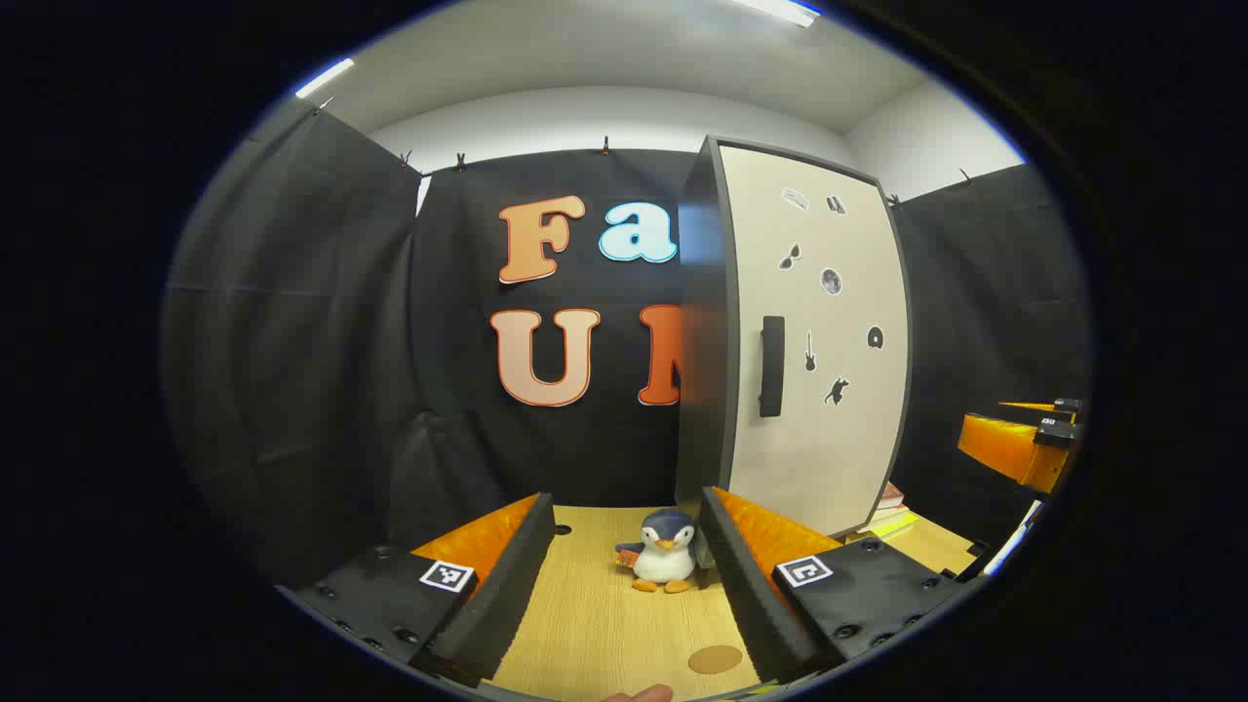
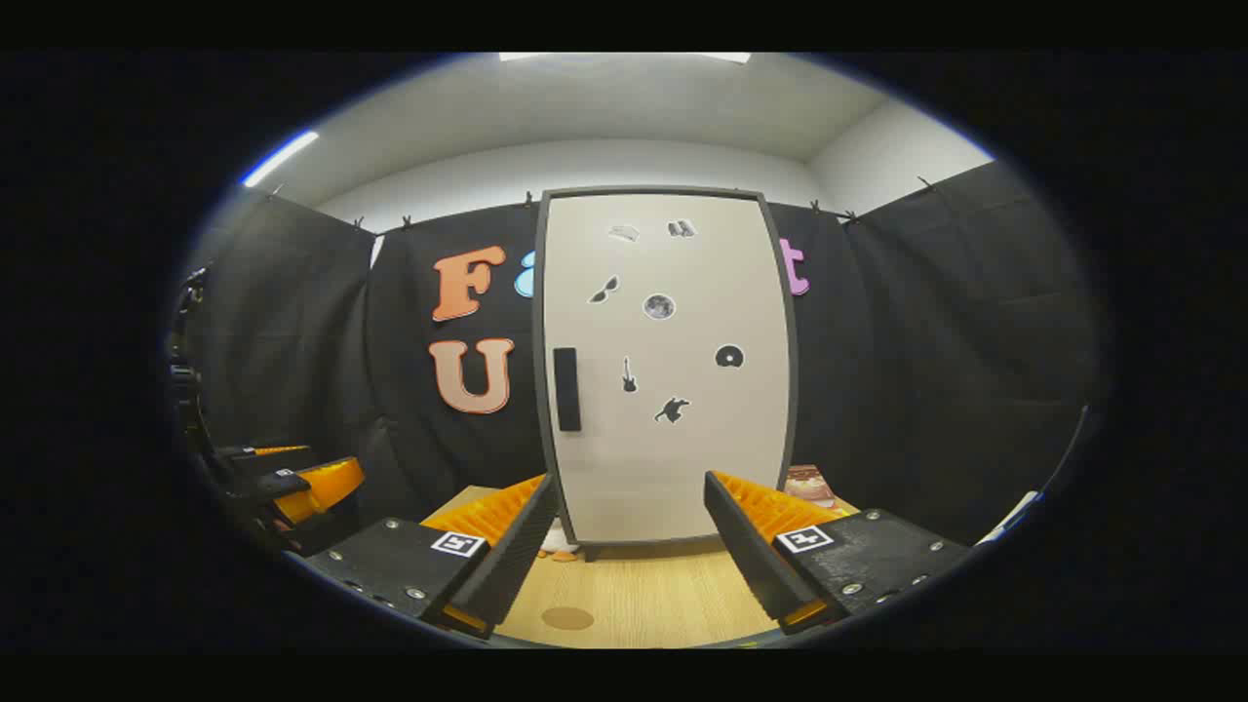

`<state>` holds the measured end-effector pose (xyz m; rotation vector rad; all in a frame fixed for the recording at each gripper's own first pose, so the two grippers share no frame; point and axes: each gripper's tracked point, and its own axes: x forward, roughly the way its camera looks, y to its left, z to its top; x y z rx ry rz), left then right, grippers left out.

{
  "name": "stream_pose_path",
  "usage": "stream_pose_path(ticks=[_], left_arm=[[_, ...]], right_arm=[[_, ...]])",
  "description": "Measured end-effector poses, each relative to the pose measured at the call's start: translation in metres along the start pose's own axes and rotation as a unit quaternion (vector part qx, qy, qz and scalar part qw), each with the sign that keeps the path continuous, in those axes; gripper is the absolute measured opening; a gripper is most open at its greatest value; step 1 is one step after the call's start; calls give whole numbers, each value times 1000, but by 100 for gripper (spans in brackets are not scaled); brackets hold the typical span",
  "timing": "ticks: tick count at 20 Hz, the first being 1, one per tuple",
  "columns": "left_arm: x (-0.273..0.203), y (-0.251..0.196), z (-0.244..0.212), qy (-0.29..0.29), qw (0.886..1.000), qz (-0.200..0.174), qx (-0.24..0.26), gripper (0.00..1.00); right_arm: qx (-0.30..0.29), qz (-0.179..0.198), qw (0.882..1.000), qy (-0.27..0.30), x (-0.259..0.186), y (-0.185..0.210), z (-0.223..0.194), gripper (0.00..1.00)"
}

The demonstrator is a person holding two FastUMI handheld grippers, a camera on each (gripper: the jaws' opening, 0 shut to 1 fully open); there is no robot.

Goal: Open the cabinet door with the right hand, grasp the bottle in the cabinet with the left hand and place it on the coaster, then close the cabinet door with the right hand.

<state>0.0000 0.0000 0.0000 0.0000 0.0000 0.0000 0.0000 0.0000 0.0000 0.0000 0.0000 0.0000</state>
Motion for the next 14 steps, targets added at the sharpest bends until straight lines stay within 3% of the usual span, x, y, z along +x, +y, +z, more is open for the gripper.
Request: stream_pose_path(ticks=[2, 4, 5, 7, 8, 11, 12, 13, 14], left_arm=[[0, 2, -1, 1, 1000, 0, 1, 97], [0, 4, -2, 1, 1000, 2, 0, 97], [1, 4, -2, 2, 1000, 1, -1, 97], [3, 7, -3, 2, 1000, 1, -1, 97], [4, 11, -4, 3, 1000, 3, -1, 97], [8, 17, -5, 5, 1000, 2, -5, 97], [10, 19, -6, 6, 1000, 1, -6, 96], [12, 21, -7, 7, 1000, 0, -5, 97], [14, 24, -7, 8, 1000, -2, -5, 97]], right_arm=[[2, -2, 1000, -1, 0, -1, 0, 88], [4, -3, 1000, 0, 1, 0, -1, 93], [3, -4, 1000, 1, 2, 0, -1, 88], [4, -4, 1000, 2, 5, 2, -2, 93], [5, -3, 1000, 4, 7, 4, -3, 88], [0, -5, 1000, 6, 11, 10, -4, 88], [0, -7, 1000, 6, 13, 12, -4, 93], [0, -9, 1000, 4, 14, 14, -3, 88], [0, -12, 1000, 3, 15, 16, -2, 93]])
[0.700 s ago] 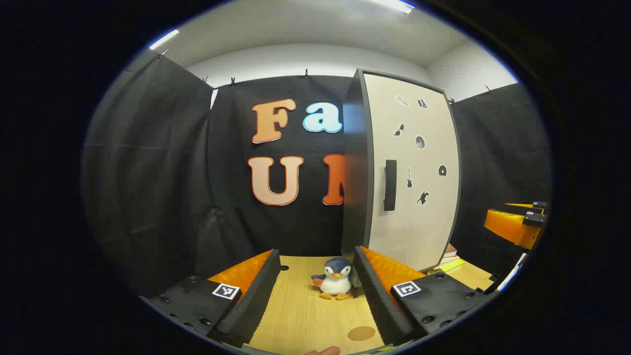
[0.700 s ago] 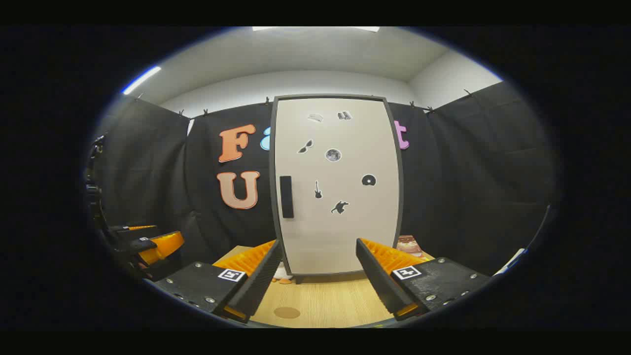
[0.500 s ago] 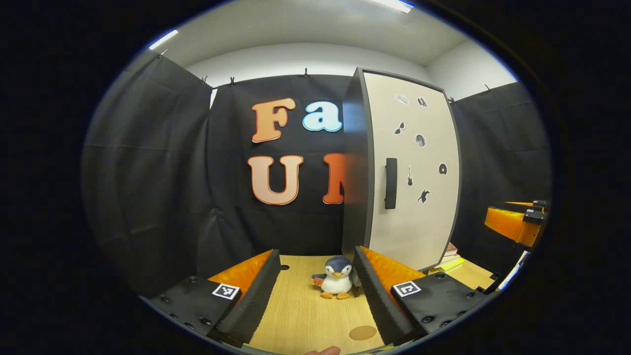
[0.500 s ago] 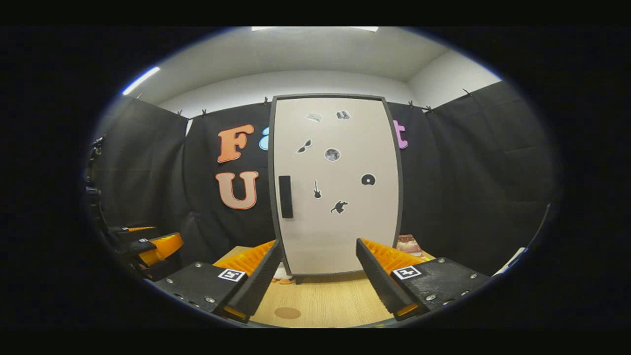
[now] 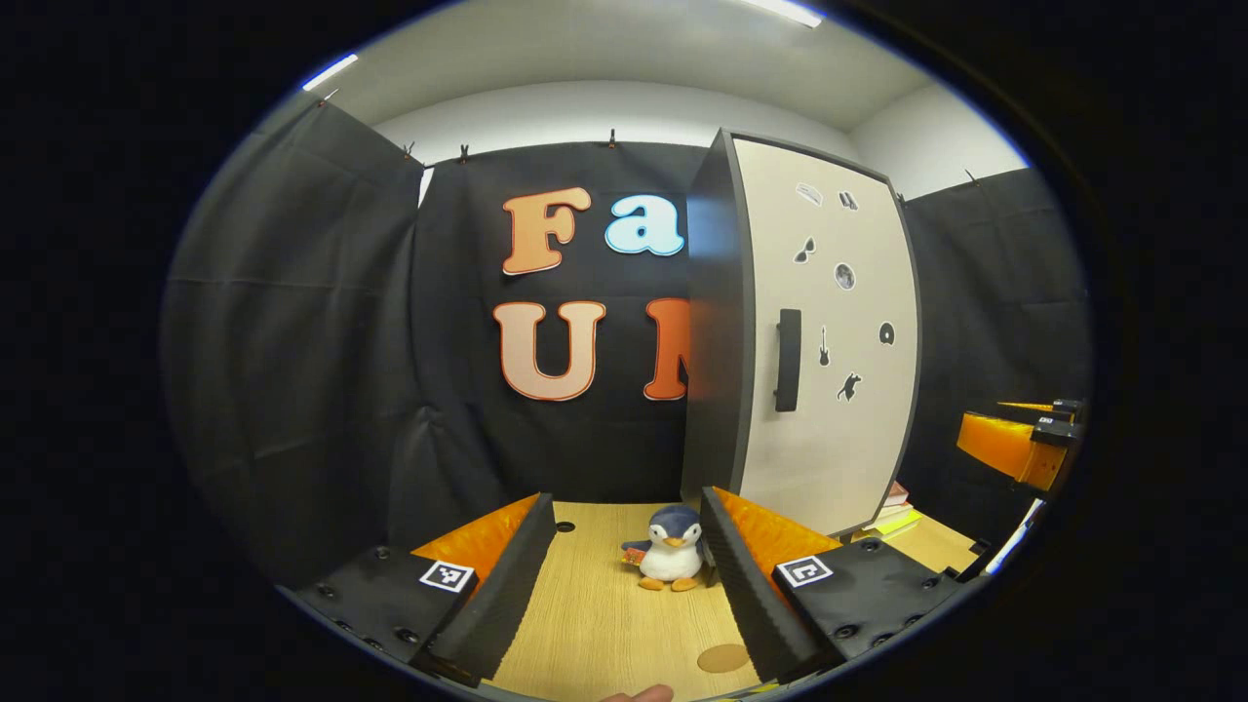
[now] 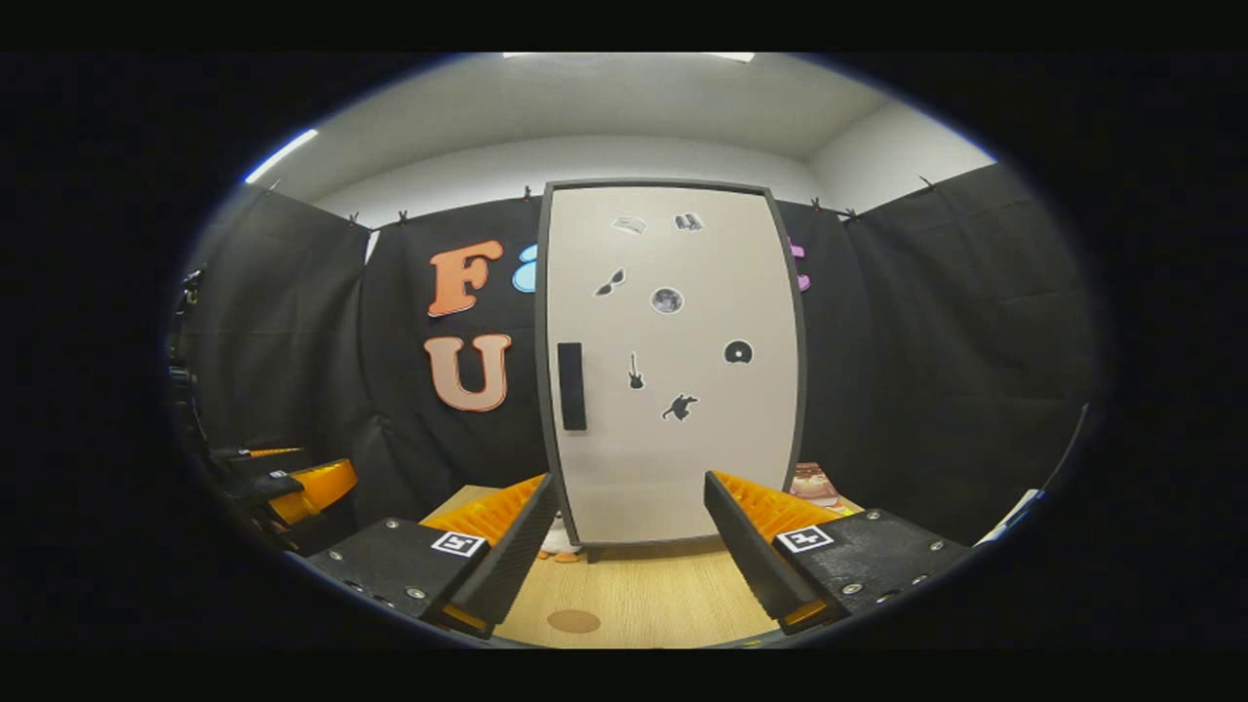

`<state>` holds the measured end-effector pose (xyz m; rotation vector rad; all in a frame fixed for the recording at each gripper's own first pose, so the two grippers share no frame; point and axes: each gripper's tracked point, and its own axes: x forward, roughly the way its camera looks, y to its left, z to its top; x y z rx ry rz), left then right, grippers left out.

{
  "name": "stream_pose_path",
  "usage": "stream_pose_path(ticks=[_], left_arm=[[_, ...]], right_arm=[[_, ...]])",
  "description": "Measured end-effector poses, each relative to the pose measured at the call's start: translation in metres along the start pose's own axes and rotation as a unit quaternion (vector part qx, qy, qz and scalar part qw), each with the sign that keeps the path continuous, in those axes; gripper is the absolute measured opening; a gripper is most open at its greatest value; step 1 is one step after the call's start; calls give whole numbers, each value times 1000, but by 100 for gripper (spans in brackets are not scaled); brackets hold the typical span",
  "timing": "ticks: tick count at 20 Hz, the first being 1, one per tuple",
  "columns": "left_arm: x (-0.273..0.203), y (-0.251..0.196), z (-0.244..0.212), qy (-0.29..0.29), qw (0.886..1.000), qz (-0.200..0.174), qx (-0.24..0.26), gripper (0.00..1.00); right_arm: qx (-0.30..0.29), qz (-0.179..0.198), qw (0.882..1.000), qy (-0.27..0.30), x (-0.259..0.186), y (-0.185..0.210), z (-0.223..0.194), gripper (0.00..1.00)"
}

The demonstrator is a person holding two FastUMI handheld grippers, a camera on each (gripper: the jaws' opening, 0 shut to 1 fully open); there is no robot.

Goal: Open the cabinet door with the right hand, grasp the bottle in the cabinet with the left hand and place it on the coaster, then close the cabinet door with the right hand.

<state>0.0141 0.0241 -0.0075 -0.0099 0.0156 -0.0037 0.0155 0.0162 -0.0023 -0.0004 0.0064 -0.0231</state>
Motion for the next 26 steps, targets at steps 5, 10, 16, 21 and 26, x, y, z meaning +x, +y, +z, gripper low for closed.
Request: stream_pose_path(ticks=[5, 10, 16, 21, 26], left_arm=[[11, 15, -4, 4, 1000, -17, 1, 97], [23, 40, -12, 14, 1000, -12, -13, 97], [45, 72, -19, 24, 999, 22, -23, 97], [67, 92, -29, 32, 998, 60, -20, 97], [87, 103, -48, 51, 994, 89, -24, 97]], right_arm=[[-2, -18, 1000, -7, 8, 14, 3, 93], [-1, -18, 1000, -11, 36, 32, 11, 93], [-6, 15, 999, -28, 106, 62, 34, 93], [-10, 39, 999, -26, 174, 77, 40, 93], [-6, 53, 998, -30, 221, 84, 41, 93]])
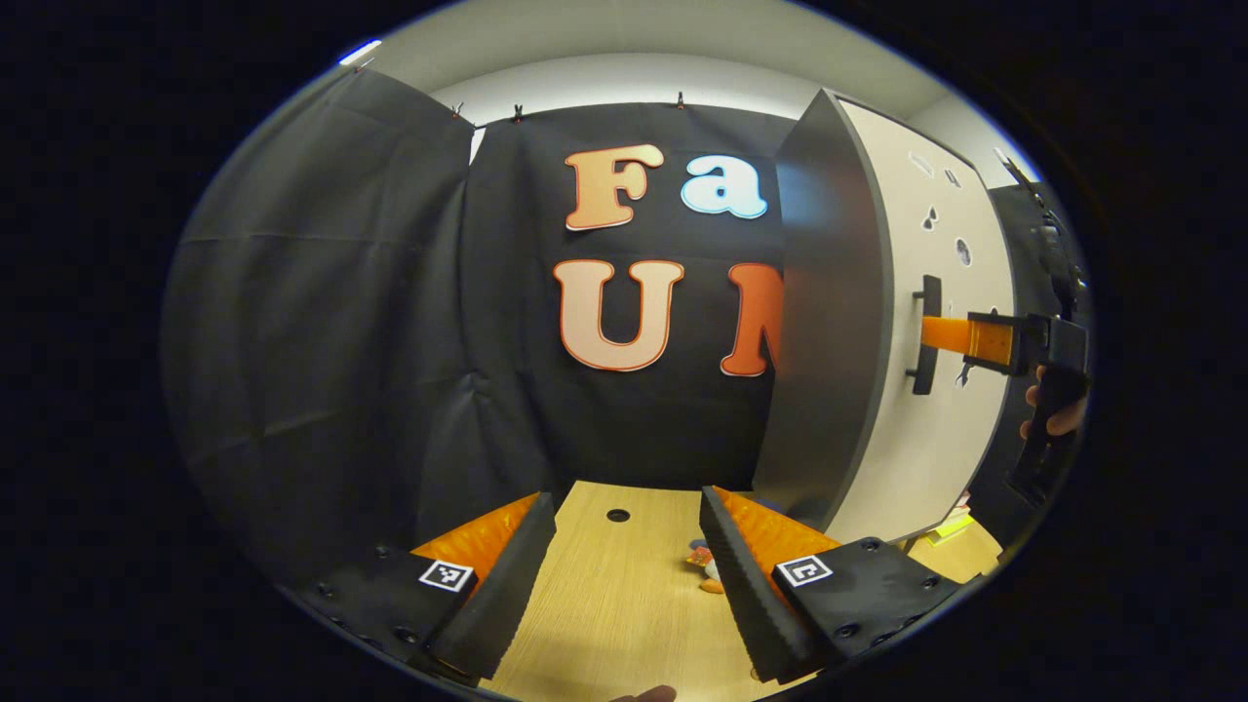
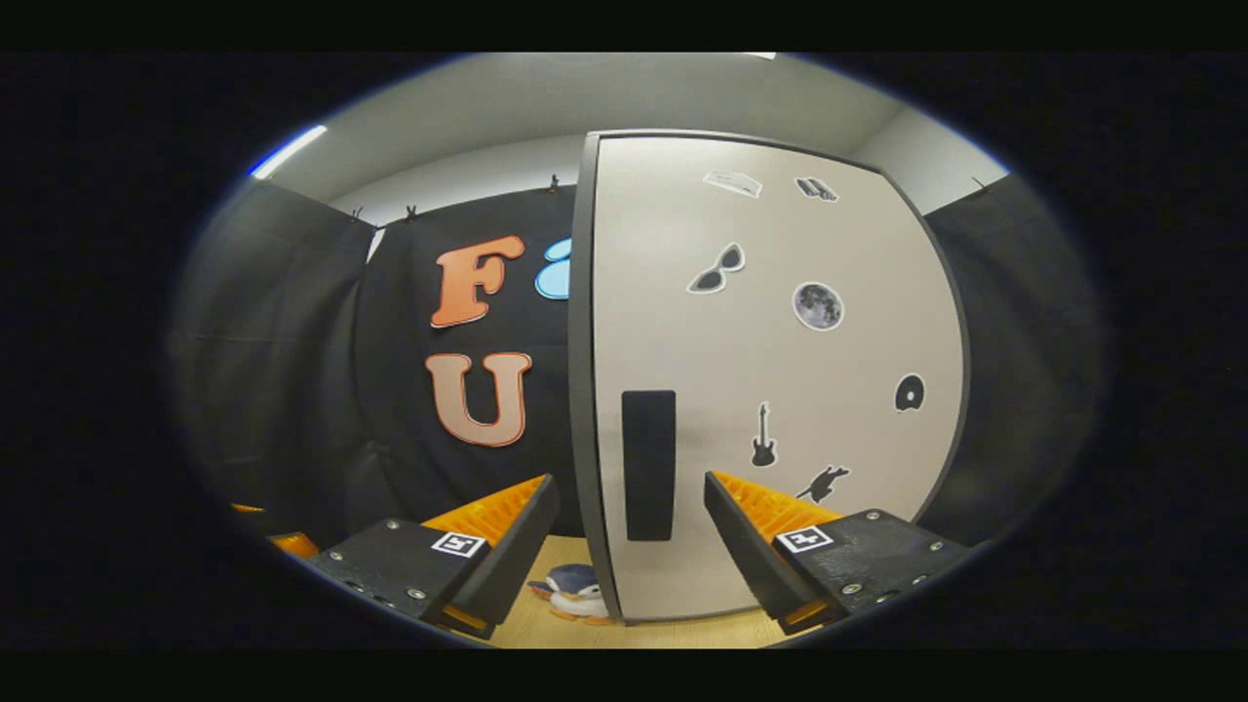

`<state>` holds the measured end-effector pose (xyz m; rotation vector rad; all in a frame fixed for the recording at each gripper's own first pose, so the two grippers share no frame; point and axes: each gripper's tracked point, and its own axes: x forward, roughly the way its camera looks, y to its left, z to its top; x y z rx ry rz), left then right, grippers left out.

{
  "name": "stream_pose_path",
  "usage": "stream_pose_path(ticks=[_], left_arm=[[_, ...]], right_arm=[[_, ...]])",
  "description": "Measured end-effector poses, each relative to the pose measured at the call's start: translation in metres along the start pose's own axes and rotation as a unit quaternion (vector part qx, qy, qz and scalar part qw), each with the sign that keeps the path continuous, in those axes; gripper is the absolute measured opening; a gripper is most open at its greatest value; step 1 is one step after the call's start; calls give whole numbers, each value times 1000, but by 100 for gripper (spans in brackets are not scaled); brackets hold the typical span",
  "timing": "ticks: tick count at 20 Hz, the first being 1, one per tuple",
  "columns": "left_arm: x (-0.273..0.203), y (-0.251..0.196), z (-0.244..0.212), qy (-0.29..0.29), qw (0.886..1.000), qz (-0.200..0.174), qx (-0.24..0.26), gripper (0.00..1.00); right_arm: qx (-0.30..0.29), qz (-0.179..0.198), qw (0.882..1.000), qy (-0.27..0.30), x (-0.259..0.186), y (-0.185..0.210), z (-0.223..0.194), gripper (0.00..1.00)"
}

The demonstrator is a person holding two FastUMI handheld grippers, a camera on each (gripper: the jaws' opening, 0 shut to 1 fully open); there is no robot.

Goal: Open the cabinet door with the right hand, grasp the bottle in the cabinet with the left hand and place it on the coaster, then close the cabinet door with the right hand.

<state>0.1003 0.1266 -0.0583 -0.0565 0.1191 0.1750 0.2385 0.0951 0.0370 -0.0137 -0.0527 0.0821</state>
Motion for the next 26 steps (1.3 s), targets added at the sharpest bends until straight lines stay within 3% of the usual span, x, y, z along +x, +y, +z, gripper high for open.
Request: stream_pose_path(ticks=[4, 6, 7, 8, 9, 10, 13, 14, 15, 26], left_arm=[[12, 8, -8, 8, 1000, 16, -5, 98], [15, 14, -11, 10, 1000, 25, 1, 97], [16, 19, -13, 12, 1000, 28, 3, 97], [17, 21, -14, 14, 999, 31, 4, 97], [17, 23, -16, 17, 999, 32, 5, 97], [16, 25, -18, 19, 999, 32, 6, 97], [13, 29, -19, 20, 999, 32, 3, 97], [13, 30, -18, 20, 999, 31, 3, 97], [10, 31, -17, 18, 999, 29, 4, 97], [-38, 27, -18, 6, 1000, -17, 17, 97]], right_arm=[[1, 0, 1000, 5, 24, -3, -6, 91], [-1, -4, 1000, 9, 31, -5, -11, 84], [1, -10, 1000, 9, 34, -8, -11, 77], [4, -15, 1000, 6, 33, -11, -9, 61], [9, -21, 1000, -3, 33, -15, -6, 59], [16, -19, 1000, 2, 34, -14, -8, 39], [36, -21, 999, 17, 33, -14, -9, 36], [35, -23, 999, 20, 31, -13, -8, 31], [32, -25, 999, 20, 30, -14, -8, 34], [35, -50, 998, 35, -8, -23, -6, 26]])
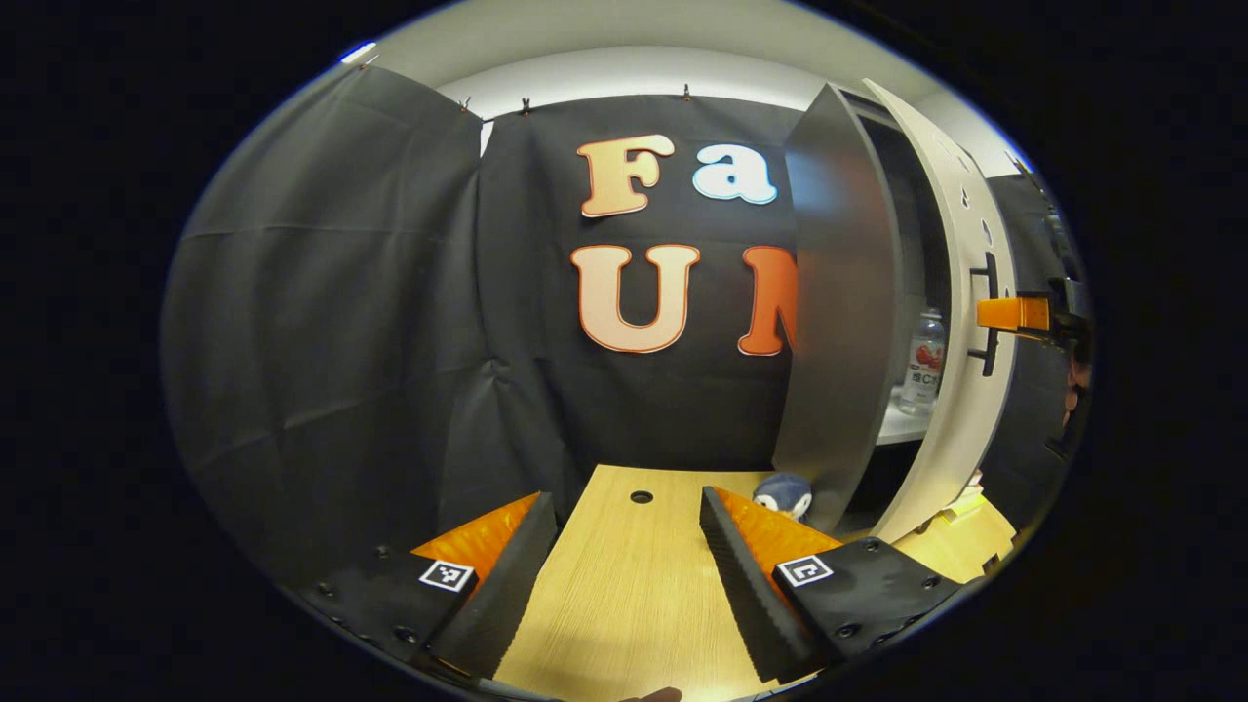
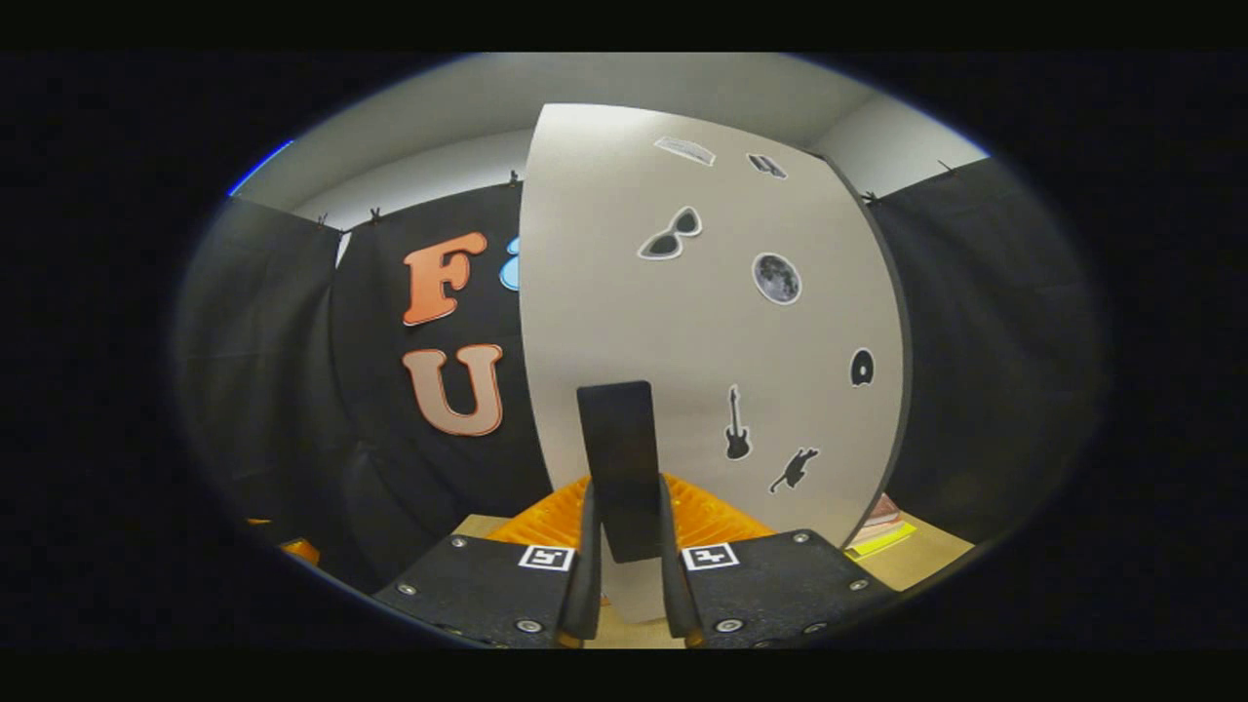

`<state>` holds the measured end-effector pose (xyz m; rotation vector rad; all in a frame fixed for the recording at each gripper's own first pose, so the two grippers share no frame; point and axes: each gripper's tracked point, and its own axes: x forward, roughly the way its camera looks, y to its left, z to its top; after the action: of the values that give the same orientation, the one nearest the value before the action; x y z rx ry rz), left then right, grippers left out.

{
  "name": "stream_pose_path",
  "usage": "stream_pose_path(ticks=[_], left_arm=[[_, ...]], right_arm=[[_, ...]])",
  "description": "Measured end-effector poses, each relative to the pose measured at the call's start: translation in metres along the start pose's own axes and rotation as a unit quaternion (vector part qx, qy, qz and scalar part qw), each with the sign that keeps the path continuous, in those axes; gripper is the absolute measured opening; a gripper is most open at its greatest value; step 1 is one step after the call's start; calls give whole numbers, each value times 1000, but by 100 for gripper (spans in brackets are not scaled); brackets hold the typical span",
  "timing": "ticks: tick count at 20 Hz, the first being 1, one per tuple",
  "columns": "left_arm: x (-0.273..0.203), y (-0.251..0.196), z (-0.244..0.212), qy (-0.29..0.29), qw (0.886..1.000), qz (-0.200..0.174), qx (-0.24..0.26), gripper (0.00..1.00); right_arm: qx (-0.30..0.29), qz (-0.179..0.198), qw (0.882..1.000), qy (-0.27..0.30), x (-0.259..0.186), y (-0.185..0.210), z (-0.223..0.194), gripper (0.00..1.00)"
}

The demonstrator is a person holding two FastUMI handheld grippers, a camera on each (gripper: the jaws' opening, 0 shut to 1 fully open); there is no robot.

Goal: Open the cabinet door with the right hand, grasp the bottle in the cabinet with the left hand and place it on the coaster, then close the cabinet door with the right hand.

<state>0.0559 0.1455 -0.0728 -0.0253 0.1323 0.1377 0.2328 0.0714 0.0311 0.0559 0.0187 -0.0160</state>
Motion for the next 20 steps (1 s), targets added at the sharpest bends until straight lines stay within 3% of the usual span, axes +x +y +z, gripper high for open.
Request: stream_pose_path(ticks=[3, 4, 9, 13, 14, 15, 20], left_arm=[[-10, -14, -4, 0, 1000, -21, 2, 97], [-13, -20, -6, 4, 1000, -27, 1, 98], [-37, -39, -3, 1, 999, -38, 10, 97], [-51, -62, 3, -6, 999, -33, 16, 97], [-54, -72, 5, -7, 999, -32, 18, 97], [-56, -82, 6, -8, 999, -32, 21, 97], [-71, -140, 9, -11, 999, -28, 32, 97]], right_arm=[[1, -13, 1000, 0, -5, -7, 0, 26], [3, -16, 1000, 1, -8, -9, 0, 20], [10, -29, 1000, -1, -18, -19, 0, 23], [15, -12, 1000, -2, -30, -25, 0, 22], [15, -5, 1000, -2, -32, -26, 1, 17], [19, 2, 1000, 3, -35, -28, 0, 22], [29, 26, 999, 2, -51, -39, 2, 19]])
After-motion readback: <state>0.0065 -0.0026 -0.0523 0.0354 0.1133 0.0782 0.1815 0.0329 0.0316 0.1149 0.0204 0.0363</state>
